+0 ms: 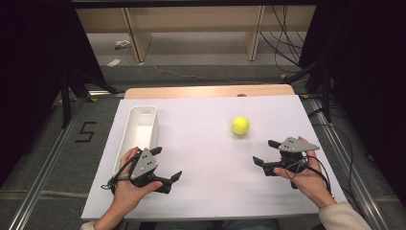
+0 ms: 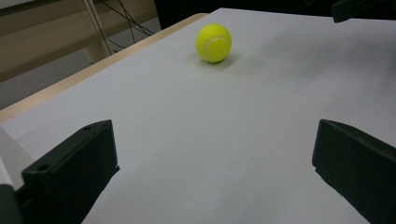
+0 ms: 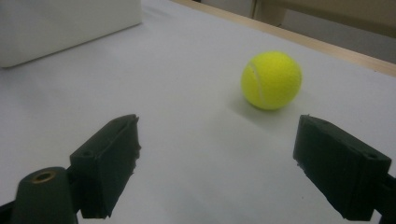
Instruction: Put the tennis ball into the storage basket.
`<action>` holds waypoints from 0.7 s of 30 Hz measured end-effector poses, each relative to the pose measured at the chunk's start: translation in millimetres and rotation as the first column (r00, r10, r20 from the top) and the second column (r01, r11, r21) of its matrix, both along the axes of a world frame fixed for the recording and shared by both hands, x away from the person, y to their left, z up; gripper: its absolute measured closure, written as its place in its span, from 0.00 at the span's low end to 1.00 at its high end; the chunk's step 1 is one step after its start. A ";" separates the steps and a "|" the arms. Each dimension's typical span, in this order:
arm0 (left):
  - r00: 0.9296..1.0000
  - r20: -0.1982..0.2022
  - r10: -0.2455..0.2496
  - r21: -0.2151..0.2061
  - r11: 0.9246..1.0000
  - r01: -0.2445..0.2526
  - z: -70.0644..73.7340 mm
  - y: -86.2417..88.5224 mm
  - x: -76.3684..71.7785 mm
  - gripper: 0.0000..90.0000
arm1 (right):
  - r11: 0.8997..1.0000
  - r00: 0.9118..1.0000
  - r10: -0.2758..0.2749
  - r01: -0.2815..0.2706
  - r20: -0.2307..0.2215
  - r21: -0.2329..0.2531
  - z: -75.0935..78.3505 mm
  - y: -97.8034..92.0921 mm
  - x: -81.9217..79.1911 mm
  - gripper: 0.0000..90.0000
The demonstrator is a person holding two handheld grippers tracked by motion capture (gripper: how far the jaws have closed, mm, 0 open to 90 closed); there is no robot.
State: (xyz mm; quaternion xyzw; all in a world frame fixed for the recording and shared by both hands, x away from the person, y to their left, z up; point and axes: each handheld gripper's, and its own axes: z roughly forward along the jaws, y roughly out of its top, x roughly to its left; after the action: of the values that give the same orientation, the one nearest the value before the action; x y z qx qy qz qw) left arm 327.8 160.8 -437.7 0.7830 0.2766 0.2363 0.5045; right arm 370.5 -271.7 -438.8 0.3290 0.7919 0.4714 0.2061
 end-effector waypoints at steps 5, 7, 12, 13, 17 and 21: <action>1.000 0.005 -0.001 0.000 1.000 0.001 0.3 0.5 -0.6 0.00 | 1.000 1.000 -0.020 0.020 0.008 -0.002 -0.4 3.5 4.0 0.17; 1.000 0.004 0.001 0.000 1.000 -0.001 0.2 1.0 -0.7 0.00 | 1.000 1.000 -0.024 0.024 0.016 -0.008 -0.3 4.4 5.4 0.17; 1.000 0.006 0.000 0.002 1.000 0.000 1.0 1.9 -0.6 0.00 | 0.999 0.999 -0.040 0.040 0.021 -0.027 -1.1 6.2 8.0 0.17; 1.000 0.005 0.000 -0.003 1.000 0.000 0.9 1.1 -0.6 0.00 | 0.998 0.998 -0.050 0.050 0.024 -0.028 -1.5 6.3 9.6 0.17; 1.000 0.007 -0.001 -0.004 1.000 0.001 1.2 0.6 -0.8 0.00 | 0.997 0.997 -0.070 0.071 0.031 -0.012 -0.3 5.8 12.8 0.17; 1.000 0.008 0.005 -0.003 1.000 -0.005 1.2 1.4 -0.4 0.00 | 0.995 0.994 -0.103 0.103 0.034 0.007 0.2 6.5 22.1 0.17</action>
State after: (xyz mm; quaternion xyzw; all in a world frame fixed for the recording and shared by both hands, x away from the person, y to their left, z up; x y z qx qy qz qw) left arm 327.4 162.2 -436.5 0.7807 0.2769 0.2401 0.5062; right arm 392.6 -265.2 -438.6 0.3618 0.7690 0.4677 0.2430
